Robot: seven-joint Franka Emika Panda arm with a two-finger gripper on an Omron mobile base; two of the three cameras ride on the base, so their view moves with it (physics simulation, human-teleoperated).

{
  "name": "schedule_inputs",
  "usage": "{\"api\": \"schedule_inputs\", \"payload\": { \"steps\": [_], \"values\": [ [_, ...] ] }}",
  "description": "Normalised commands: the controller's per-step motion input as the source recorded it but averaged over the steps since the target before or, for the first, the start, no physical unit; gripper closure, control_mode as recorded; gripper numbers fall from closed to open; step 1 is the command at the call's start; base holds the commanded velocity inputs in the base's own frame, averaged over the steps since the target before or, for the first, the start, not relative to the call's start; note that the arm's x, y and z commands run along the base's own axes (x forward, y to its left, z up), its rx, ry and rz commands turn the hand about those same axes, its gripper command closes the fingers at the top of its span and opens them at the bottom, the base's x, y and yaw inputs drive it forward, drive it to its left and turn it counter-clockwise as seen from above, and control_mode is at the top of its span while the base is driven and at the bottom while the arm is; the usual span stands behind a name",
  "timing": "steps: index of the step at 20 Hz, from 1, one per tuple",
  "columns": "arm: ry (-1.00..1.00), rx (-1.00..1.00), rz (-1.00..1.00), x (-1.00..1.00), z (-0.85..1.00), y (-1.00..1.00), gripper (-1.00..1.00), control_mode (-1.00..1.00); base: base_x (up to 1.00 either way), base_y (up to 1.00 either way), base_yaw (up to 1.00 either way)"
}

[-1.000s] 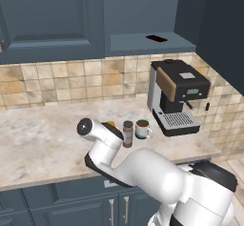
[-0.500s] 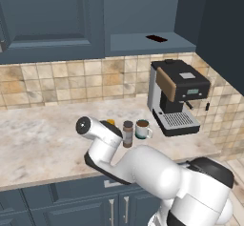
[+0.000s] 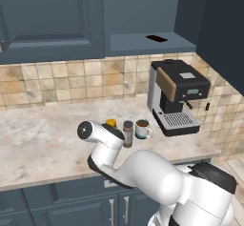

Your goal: Pick the cinnamon and honey bottle from the cabinet and place them next to the mug.

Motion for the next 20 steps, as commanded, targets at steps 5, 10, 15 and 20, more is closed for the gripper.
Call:
{"api": "schedule_inputs", "payload": {
  "steps": [5,10,15,20],
  "values": [
    [0.0,0.0,0.0,0.0,-0.17,-0.03,1.0,-1.0,0.0,0.0,0.0],
    [0.0,0.0,0.0,0.0,-0.3,0.0,1.0,-1.0,0.0,0.0,0.0],
    [0.0,0.0,0.0,0.0,-0.3,0.0,1.0,-1.0,0.0,0.0,0.0],
    [0.0,0.0,0.0,0.0,-0.18,0.0,1.0,-1.0,0.0,0.0,0.0]
  ]
}}
